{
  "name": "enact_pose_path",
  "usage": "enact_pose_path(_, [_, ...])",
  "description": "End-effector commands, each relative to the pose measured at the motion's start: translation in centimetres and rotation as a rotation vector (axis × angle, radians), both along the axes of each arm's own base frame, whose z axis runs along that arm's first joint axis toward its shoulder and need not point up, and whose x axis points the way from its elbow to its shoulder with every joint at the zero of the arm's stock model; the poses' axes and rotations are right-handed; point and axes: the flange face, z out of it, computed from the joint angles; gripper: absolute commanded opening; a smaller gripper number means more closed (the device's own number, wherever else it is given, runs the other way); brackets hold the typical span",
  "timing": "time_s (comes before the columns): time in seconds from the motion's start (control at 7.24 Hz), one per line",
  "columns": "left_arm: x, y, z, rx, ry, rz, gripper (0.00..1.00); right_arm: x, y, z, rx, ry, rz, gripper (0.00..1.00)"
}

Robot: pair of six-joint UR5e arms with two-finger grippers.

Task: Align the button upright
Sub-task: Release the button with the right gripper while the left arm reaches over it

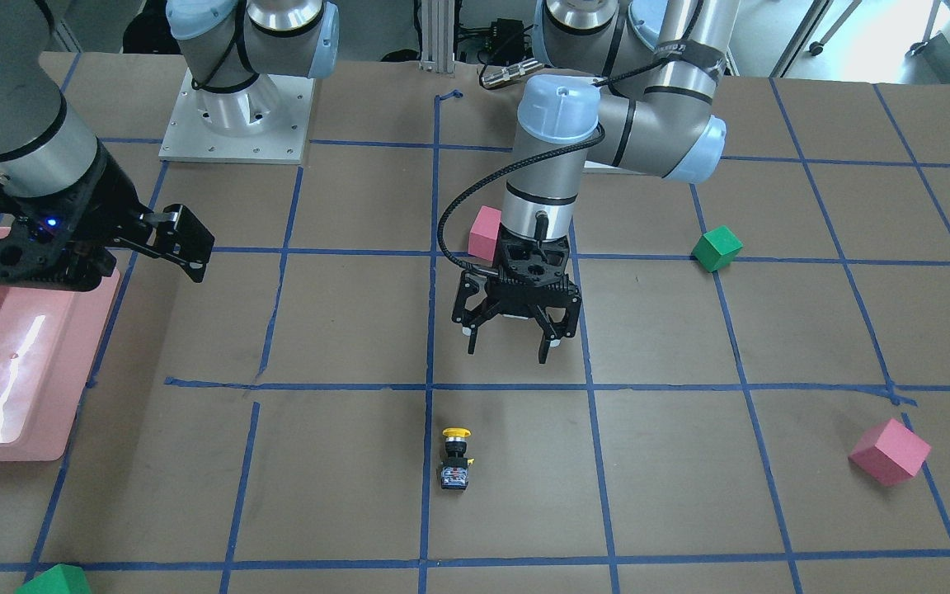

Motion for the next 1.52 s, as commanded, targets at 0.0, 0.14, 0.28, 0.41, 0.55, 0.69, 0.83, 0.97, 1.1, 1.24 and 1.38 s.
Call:
enact_pose_path(0.0, [-0.9,-0.3,-4.9,-0.039,0.017,-0.011,0.94,0.1,0.5,0.9,-0.015,0.010,-0.002,1.00])
enact_pose_path(0.14, [-1.4,-0.6,-7.0,-0.065,0.024,-0.019,0.94,0.3,1.3,1.7,-0.033,-0.002,0.007,1.00])
enact_pose_path(0.28, [-2.6,-0.6,-8.5,-0.087,0.035,-0.028,0.94,0.1,1.3,1.8,-0.032,0.011,0.013,1.00])
enact_pose_path(0.41, [-3.8,-1.4,-8.9,-0.119,0.036,-0.013,0.94,0.3,1.7,2.4,-0.046,-0.003,0.010,1.00])
enact_pose_path(0.55, [-4.3,-2.6,-9.6,-0.128,0.026,0.002,0.93,0.3,1.7,2.5,-0.048,-0.006,0.008,1.00])
enact_pose_path(0.69, [-4.9,-3.0,-10.2,-0.147,0.032,-0.003,0.93,0.3,1.7,2.5,-0.046,-0.006,0.011,1.00])
enact_pose_path(0.83, [-5.0,-3.0,-11.2,-0.156,0.035,-0.006,0.93,0.4,1.7,2.4,-0.044,-0.003,0.016,1.00])
enact_pose_path(0.97, [-5.1,-3.5,-11.7,-0.167,0.040,-0.007,0.91,0.3,1.8,2.3,-0.042,0.007,0.016,1.00])
enact_pose_path(1.1, [-5.4,-4.1,-12.0,-0.177,0.039,-0.013,0.90,0.3,1.8,2.3,-0.042,0.009,0.016,1.00])
enact_pose_path(1.24, [-5.5,-4.5,-12.3,-0.203,0.046,-0.019,0.90,0.3,1.8,2.4,-0.043,0.010,0.016,1.00])
enact_pose_path(1.38, [-5.5,-4.5,-12.9,-0.209,0.043,-0.029,0.91,0.3,1.8,2.4,-0.042,0.010,0.013,1.00])
